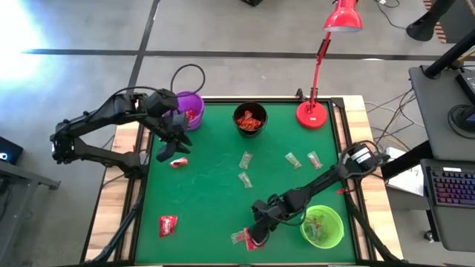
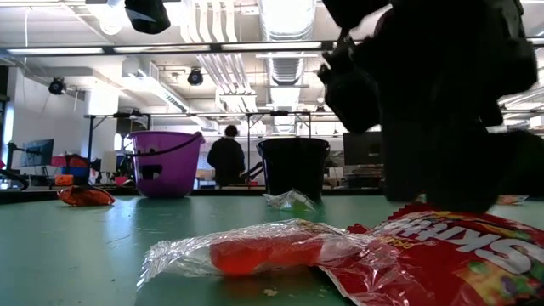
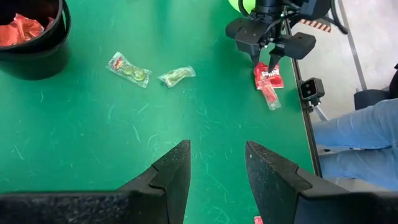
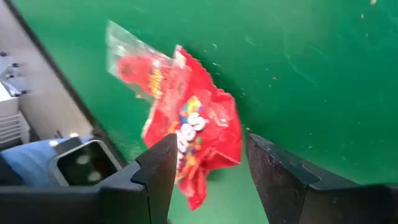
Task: Sort candy
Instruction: Put the red candy into the purple bucket
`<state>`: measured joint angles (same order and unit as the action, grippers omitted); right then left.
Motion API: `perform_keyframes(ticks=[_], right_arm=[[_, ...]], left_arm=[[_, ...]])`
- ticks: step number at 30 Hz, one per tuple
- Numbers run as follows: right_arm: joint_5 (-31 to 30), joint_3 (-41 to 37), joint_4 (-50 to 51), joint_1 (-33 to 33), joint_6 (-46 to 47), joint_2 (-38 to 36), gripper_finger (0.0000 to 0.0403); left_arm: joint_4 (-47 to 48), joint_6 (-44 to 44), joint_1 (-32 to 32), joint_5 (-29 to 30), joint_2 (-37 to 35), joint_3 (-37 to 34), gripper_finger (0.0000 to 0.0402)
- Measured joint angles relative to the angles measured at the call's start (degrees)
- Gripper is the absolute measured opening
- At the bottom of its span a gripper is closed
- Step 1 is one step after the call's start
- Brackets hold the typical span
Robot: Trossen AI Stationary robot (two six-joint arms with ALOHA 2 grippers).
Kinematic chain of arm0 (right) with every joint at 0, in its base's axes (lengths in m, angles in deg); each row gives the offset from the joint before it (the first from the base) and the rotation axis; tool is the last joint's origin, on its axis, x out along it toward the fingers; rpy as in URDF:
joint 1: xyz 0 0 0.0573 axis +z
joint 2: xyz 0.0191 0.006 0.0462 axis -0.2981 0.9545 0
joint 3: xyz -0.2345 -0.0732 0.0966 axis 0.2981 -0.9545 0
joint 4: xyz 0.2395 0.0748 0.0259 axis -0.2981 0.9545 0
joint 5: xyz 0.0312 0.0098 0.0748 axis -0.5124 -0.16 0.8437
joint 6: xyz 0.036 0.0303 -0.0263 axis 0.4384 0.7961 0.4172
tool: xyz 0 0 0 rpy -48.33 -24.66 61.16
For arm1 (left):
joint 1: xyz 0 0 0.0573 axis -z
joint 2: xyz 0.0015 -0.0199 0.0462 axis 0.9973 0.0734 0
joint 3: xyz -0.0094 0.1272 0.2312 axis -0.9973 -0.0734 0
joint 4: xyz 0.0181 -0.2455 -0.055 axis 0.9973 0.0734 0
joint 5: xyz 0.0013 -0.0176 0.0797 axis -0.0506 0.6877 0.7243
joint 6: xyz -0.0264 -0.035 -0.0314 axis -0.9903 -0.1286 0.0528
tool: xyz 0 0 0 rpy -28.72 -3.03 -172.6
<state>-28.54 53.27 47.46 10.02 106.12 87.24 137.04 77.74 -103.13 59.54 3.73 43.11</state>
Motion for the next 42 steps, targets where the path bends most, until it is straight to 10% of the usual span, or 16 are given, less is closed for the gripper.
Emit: perform_keyframes(ticks=[13,28,42], right_arm=[[0.2,3.7,0.2,0.0,-1.1,4.5,0.0178],[-1.5,4.0,1.7,0.0,2.9,4.7,0.0022],[-4.8,8.5,18.1,-0.1,2.2,-0.1,0.0008]], left_arm=[[0.0,1.0,0.0,0.0,0.5,0.0,0.0135],[1.4,2.5,0.0,0.0,0.5,0.0,0.0135],[4.7,5.3,0.0,0.2,0.3,0.0,0.0135]])
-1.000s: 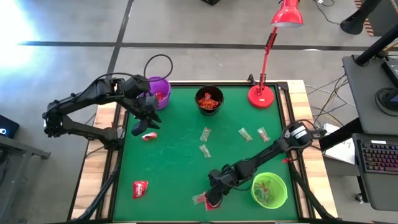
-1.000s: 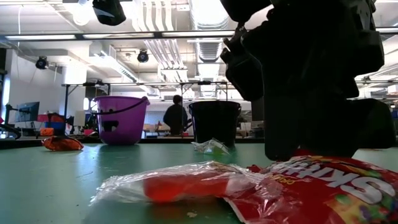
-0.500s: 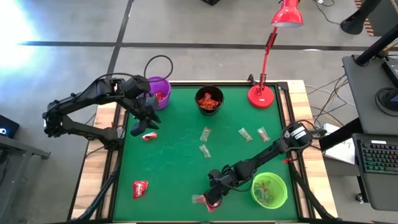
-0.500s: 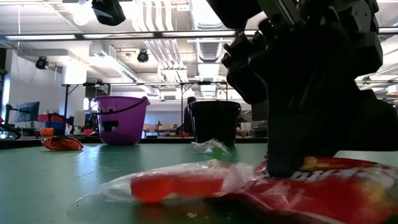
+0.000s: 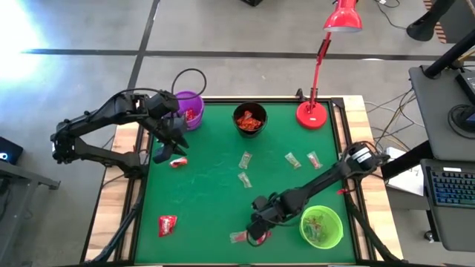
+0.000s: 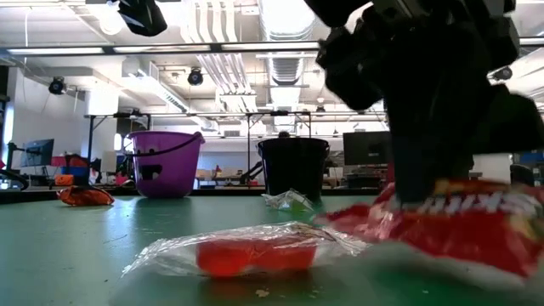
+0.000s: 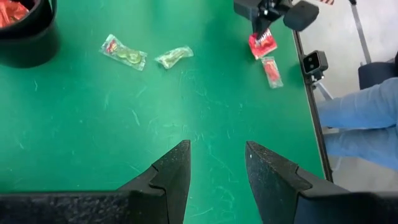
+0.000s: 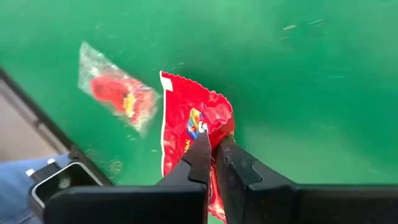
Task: Sort candy
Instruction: Put the red candy into the purple bucket
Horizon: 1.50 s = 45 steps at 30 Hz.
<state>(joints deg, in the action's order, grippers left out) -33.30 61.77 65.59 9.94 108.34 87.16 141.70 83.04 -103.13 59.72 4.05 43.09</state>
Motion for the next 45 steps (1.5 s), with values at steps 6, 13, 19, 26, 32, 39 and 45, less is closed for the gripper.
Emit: perform_keyframes(ticks=[6,13,19,26,32,39,45], right_arm=[[-3.7,3.8,9.9,-0.8,-2.2,-2.1,0.0008],[-13.3,7.0,17.4,-4.7,-8.0,-6.2,0.0008],[-19.9,7.9,18.2,-10.7,-18.0,-11.1,0.0008],[-22.4,8.3,16.5,-19.4,-32.0,-15.7,0.0008],[-22.3,8.4,12.5,-25.9,-42.6,-17.9,0.0008],[-20.2,8.4,11.1,-31.4,-48.9,-19.0,0.0008],[-18.5,8.4,9.7,-33.4,-51.9,-19.1,0.0008]], left_arm=[[-0.1,4.9,0.0,0.0,0.6,0.0,0.0135],[-4.4,8.3,-0.1,-0.1,2.5,-2.2,0.0135],[-14.9,5.9,-0.8,-0.2,2.7,-11.1,0.0135],[-35.0,-6.3,-2.0,-0.2,2.8,-21.0,0.0135],[-58.3,-20.8,-3.6,-0.2,3.7,-26.9,0.0135],[-64.3,-26.2,-4.3,-0.2,7.2,-27.3,0.0135],[-71.3,-28.5,-4.8,-0.2,11.6,-27.2,0.0135]])
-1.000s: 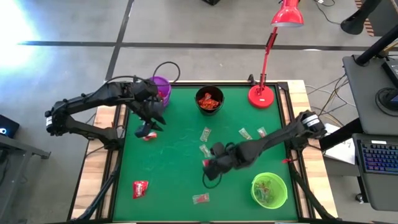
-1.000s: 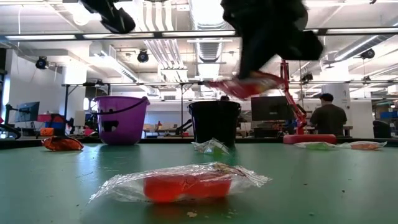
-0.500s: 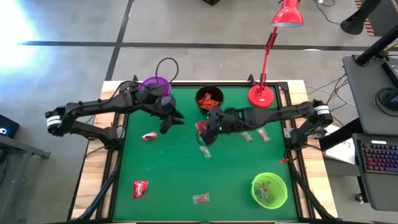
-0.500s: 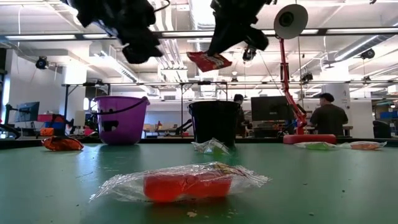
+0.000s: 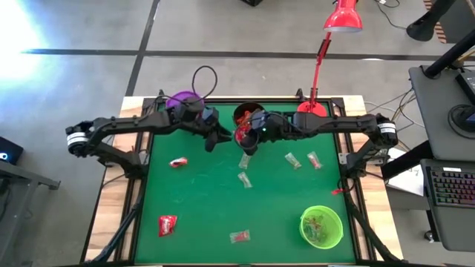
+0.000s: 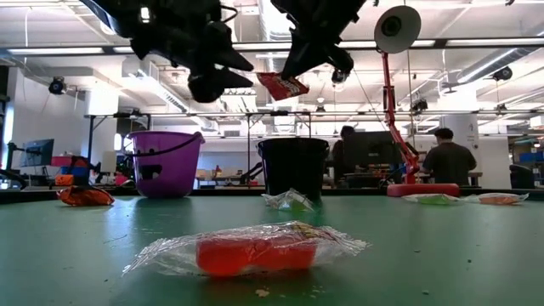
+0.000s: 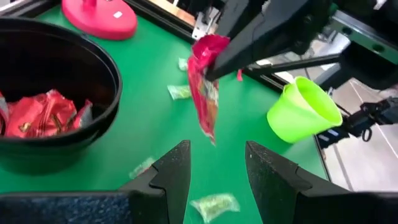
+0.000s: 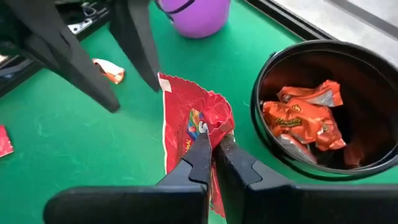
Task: Sort candy
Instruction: Put the red candy into the purple bucket
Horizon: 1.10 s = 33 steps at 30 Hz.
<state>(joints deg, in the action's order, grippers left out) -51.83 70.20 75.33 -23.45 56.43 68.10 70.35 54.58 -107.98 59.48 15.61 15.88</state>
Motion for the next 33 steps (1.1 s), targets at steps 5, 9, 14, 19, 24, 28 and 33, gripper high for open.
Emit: perform_keyframes(ticks=[5,9,14,19,24,28,33], right_arm=[[1.4,0.0,-0.3,-0.3,-0.6,0.0,0.0008],[1.4,0.0,-1.6,-0.3,-1.0,0.0,0.0008],[1.4,0.0,-1.5,-0.3,-1.0,-0.3,0.0008],[1.5,0.0,-1.4,-0.3,-1.2,-0.3,0.0008],[2.5,0.0,-1.3,-0.3,-1.4,-0.4,0.0008],[2.6,0.0,-1.3,-0.3,-1.4,-0.5,0.0008],[2.6,0.0,-1.4,-0.5,-1.5,-1.1,0.0009]], left_arm=[[-1.5,-0.3,-1.4,-2.9,2.6,2.5,0.0135],[-1.3,0.0,-1.3,-4.1,5.1,5.1,0.0135],[-1.3,0.3,-1.4,-4.9,8.3,7.4,0.0135],[-1.3,0.8,-1.5,-4.9,10.3,8.6,0.0134],[-1.3,2.9,-1.9,-3.0,10.3,8.6,0.0110],[-0.8,4.2,-2.1,-3.5,10.0,8.6,0.0066],[-0.2,5.4,-2.1,-3.4,10.1,8.6,0.0008]])
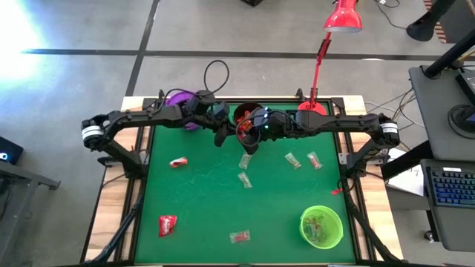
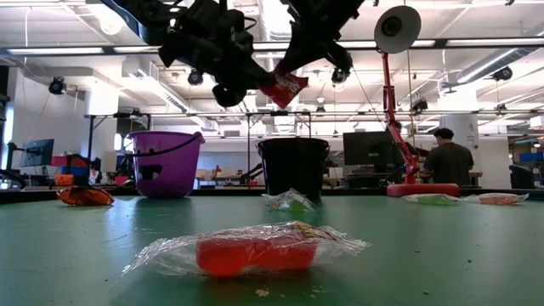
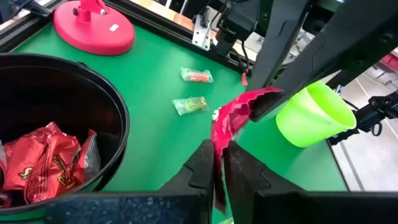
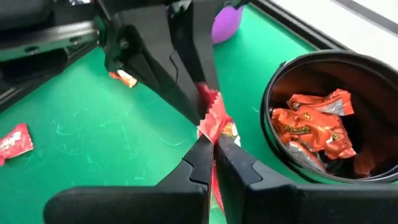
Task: Sort candy
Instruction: Put the red candy into the purple bucket
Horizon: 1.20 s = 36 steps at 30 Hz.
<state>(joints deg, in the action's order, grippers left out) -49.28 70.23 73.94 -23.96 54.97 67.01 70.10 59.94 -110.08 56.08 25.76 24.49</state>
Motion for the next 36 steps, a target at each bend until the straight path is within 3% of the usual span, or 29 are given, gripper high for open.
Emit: perform_keyframes(ticks=[9,20,31,36], right_arm=[[-0.1,0.0,-0.2,-0.4,-2.3,-0.1,0.0018],[-0.2,0.0,0.1,-4.2,-3.9,-0.1,0.0098],[-0.2,0.0,5.1,-4.8,-6.9,-1.1,0.0118],[-0.3,0.0,5.1,-4.8,-10.2,-1.2,0.0118]], left_arm=[[0.1,0.2,0.0,0.0,0.0,0.0,0.0002],[5.5,2.1,-0.7,0.5,-1.3,0.0,0.0000],[29.2,10.1,-6.2,15.7,-12.1,0.0,0.0000],[33.1,10.4,-10.5,19.2,-18.0,0.0,0.0000]])
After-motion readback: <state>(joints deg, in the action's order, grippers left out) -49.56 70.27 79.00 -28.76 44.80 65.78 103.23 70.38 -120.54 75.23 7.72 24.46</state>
